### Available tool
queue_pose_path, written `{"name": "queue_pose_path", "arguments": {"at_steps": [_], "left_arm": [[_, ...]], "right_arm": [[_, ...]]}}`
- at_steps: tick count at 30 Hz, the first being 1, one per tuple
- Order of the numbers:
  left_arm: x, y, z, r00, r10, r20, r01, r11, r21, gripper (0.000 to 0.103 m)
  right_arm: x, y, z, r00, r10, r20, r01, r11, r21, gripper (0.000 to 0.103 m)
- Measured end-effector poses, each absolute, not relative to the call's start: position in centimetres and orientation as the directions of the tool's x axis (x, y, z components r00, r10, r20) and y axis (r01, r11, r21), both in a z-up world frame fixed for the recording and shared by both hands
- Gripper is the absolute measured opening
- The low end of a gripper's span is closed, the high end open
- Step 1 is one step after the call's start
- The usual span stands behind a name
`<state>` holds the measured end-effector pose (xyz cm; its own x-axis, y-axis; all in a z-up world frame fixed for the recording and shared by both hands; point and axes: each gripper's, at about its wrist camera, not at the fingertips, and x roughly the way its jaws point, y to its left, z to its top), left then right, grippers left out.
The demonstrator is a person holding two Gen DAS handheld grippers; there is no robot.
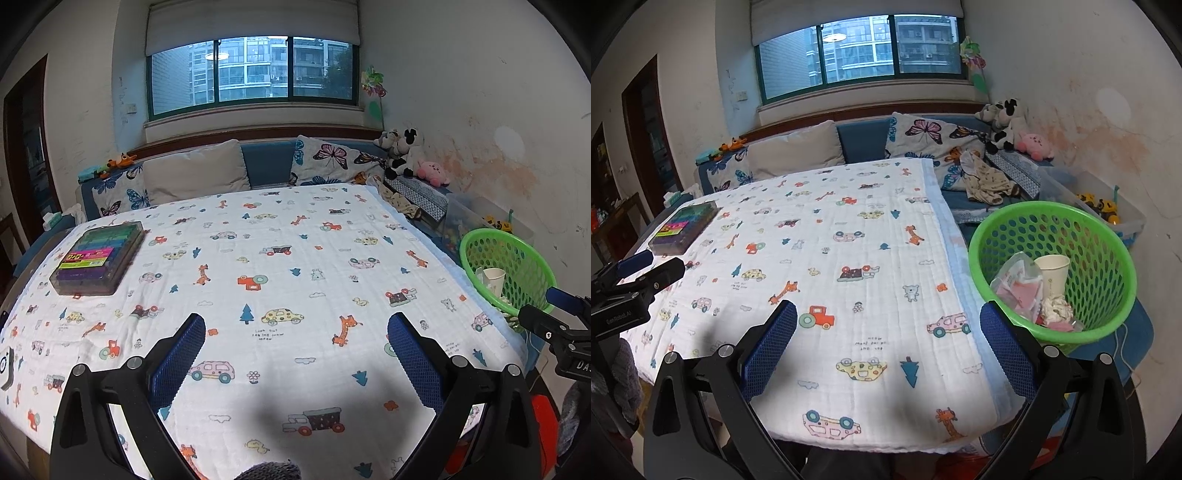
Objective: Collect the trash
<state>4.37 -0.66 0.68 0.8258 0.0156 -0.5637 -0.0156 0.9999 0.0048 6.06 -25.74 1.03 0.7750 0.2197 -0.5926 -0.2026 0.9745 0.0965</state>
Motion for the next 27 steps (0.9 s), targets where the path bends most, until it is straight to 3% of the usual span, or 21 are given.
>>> {"name": "queue_pose_path", "arguments": {"at_steps": [27], "left_arm": [[3.73, -0.98, 0.71, 0.826, 0.018, -0.564, -0.016, 1.000, 0.008, 0.096]], "right_arm": [[5.80, -26.12, 1.04, 0.781, 0.210, -0.588, -0.194, 0.977, 0.092, 0.099]]}}
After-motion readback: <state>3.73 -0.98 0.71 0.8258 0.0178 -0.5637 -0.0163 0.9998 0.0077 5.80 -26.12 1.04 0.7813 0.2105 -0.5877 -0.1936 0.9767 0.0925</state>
